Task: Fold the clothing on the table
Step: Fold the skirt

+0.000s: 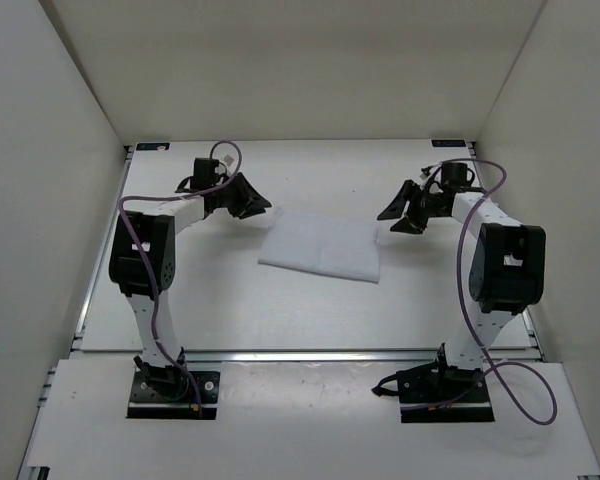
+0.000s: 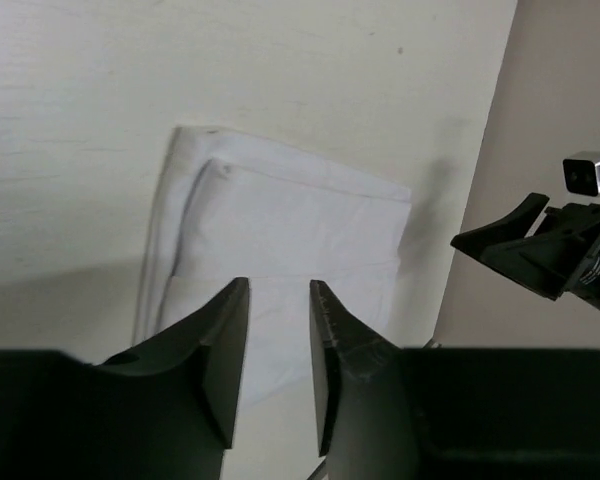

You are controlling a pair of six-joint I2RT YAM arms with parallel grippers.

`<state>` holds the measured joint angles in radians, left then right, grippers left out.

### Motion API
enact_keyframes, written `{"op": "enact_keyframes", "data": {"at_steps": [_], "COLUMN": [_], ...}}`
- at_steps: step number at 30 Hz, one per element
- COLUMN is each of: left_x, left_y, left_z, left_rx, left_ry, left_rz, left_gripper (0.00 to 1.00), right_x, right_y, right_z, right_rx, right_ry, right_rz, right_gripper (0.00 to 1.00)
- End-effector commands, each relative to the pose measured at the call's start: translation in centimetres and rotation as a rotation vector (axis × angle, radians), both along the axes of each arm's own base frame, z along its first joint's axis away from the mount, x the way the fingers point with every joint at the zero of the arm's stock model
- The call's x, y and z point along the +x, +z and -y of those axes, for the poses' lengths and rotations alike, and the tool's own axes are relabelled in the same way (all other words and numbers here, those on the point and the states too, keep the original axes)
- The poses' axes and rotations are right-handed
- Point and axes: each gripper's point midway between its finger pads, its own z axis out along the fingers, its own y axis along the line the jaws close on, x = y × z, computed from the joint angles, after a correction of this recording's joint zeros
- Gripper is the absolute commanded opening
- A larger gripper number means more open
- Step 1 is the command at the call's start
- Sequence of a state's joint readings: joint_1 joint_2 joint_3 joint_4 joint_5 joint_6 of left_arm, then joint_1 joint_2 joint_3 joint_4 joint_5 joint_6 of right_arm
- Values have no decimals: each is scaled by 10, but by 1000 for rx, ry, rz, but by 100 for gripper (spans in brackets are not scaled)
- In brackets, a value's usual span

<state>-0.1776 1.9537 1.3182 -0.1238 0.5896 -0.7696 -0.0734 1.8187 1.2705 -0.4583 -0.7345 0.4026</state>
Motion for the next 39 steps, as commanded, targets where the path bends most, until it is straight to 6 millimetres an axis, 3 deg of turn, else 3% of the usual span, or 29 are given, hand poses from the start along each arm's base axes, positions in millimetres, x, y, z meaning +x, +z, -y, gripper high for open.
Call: {"op": "enact_keyframes", "data": {"at_steps": [1,2,6,7,8,9,11,13,16,19,21,22,23,24,25,30,33,34,36,39], "left_x": [-7,-13,-49,-58,-67,-74,-84,-102,-107,-109,-107,-108,-110,-112,-120,-160,-186,-186,-193,-191], "left_y": [37,20,-20,-25,-40,-48,-60,-77,-86,-96,-98,-98,-97,-93,-96,-88,-94,-93,-95,-95], "left_z": [5,-4,-31,-35,-40,-43,-47,-43,-33,-22,-18,-14,-12,-8,-5,17,25,27,28,28], "left_rx": [-103,-59,132,162,228,280,336,355,333,332,327,316,315,300,297,259,240,232,228,240], "left_ry": [-62,-41,-16,-14,-15,-9,2,-2,18,9,5,-1,-3,-11,-24,-65,-74,-63,-54,-54], "left_rz": [76,59,5,-23,-40,-39,-45,-84,-106,-127,-118,-122,-120,-111,-124,-101,-112,-103,-115,-115], "left_gripper": [43,43,44,44,44,45,44,45,46,42,28,13,0,0,0,0,0,0,0,0], "right_x": [-9,-11,-51,-67,-68,-83,-104,-113,-119,-115,-109,-106,-103,-101,-99,-89,-79,-82,-69,-64], "right_y": [2,1,-26,-39,-37,-44,-63,-71,-86,-96,-99,-100,-98,-96,-94,-72,-49,-44,-20,14], "right_z": [2,5,6,4,0,-5,-11,-17,-27,-25,-20,-16,-10,-5,1,32,32,26,14,-34], "right_rx": [-73,-108,-213,-210,-214,-208,-203,-192,-193,-198,-212,-222,-232,-229,-229,-326,-390,-403,-460,-475], "right_ry": [-41,-51,-61,-64,-68,-75,-91,-127,-165,-180,-189,-191,-203,-204,-212,-133,-47,-13,48,199], "right_rz": [26,35,-38,-83,-53,-78,-112,-139,-165,-186,-190,-190,-180,-170,-166,-91,-14,-4,91,227], "right_gripper": [55,56,62,63,63,63,61,61,59,46,27,22,12,3,1,0,0,0,0,0]}}
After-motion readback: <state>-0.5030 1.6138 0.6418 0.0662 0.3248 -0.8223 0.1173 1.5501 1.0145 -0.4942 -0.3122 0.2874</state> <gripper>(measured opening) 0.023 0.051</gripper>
